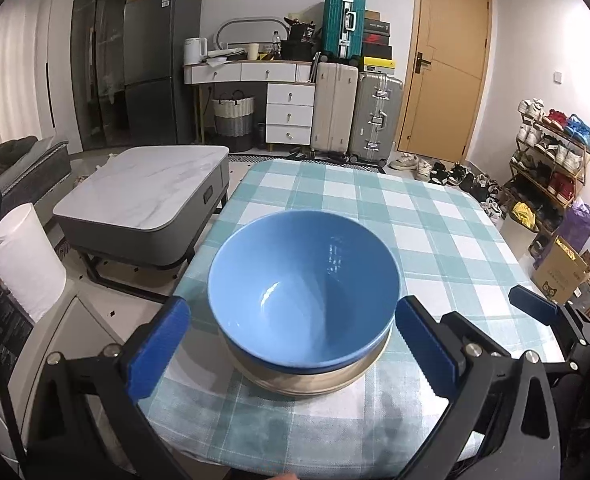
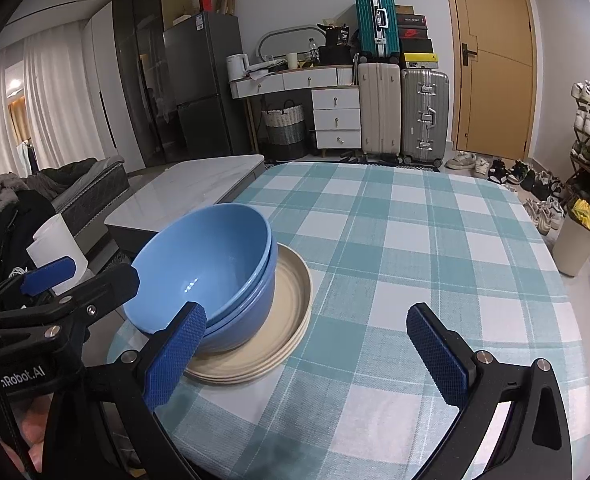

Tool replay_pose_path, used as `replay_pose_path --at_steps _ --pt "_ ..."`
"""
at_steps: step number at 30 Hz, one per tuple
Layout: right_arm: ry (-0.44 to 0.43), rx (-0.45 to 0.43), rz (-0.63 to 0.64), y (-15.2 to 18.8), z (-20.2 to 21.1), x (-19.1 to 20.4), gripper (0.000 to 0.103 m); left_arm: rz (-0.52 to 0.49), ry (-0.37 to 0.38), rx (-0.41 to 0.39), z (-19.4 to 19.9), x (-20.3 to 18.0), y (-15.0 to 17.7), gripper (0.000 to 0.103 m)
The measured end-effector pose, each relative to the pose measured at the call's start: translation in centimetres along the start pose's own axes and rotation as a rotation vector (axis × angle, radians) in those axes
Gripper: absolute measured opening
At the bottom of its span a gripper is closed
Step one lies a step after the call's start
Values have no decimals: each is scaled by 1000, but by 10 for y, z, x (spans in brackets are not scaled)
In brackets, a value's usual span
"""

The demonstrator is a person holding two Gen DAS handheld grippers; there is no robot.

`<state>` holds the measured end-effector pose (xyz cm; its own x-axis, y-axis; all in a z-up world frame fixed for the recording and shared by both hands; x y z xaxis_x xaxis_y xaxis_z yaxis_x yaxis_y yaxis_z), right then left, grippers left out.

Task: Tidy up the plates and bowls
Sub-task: 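Withdraw both open tools from the bowls on the plates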

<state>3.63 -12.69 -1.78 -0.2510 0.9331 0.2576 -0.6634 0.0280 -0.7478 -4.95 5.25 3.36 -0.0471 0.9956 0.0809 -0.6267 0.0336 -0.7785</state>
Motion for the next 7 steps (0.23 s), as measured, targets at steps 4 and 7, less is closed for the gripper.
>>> replay_pose_path --at_steps 4,7 --pt "2 -2 3 0 1 -1 102 -10 4 -24 2 -2 0 103" --pt "4 -6 0 1 2 -3 102 -8 -11 -47 1 -2 2 103"
Point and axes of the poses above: each gripper's, at about its wrist camera, not at the fingertips, and z roughly against the way its jaws point, x to its left, y to its underside, the point moved 1 cm from there along -z, roughly the way its jaws point, and after that the axes turned 12 degrees about -z, right-handed, at the moved point
